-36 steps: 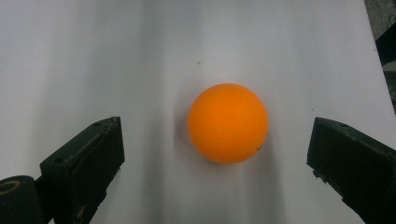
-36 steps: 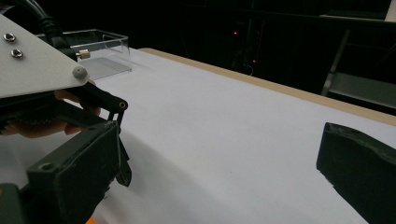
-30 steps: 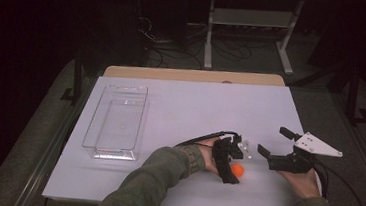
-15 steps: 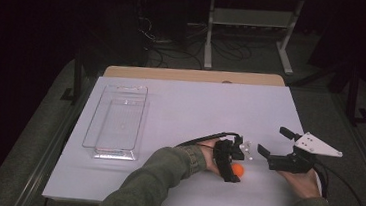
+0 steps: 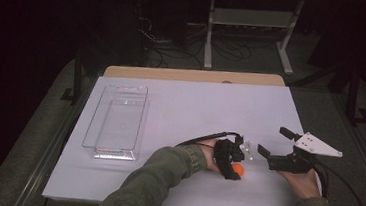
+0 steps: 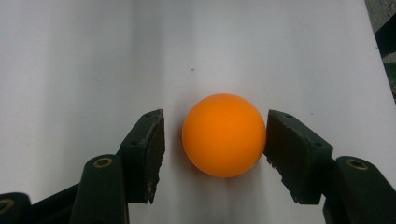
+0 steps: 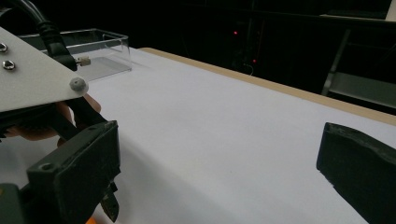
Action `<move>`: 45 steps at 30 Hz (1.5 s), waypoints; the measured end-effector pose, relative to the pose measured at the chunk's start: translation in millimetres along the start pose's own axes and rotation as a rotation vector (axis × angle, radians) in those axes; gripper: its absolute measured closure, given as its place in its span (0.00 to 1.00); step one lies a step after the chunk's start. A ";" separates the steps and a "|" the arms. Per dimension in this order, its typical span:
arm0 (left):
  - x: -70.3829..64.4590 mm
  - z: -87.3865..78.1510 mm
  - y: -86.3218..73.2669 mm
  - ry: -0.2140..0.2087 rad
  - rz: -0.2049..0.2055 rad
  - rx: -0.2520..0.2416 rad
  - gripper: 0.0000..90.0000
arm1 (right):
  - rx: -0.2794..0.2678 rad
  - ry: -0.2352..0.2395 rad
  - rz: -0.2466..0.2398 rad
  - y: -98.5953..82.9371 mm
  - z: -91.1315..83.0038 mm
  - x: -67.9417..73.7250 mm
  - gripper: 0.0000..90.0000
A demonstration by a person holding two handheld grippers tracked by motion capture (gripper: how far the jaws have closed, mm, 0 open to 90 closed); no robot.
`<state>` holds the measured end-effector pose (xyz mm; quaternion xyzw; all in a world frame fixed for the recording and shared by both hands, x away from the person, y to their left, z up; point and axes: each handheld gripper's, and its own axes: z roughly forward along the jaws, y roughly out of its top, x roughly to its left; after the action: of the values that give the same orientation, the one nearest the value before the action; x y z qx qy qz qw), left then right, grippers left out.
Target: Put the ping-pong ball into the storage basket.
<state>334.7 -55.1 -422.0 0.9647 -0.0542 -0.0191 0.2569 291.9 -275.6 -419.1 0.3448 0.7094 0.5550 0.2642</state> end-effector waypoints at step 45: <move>-2.6 -6.1 2.5 -0.018 0.023 -0.001 0.56 | -0.008 -0.005 0.000 0.6 -1.3 -0.1 0.00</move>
<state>332.3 -53.9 -415.4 0.9637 -0.0674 -0.0251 0.2573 291.1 -276.4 -418.2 0.3450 0.7066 0.5569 0.2676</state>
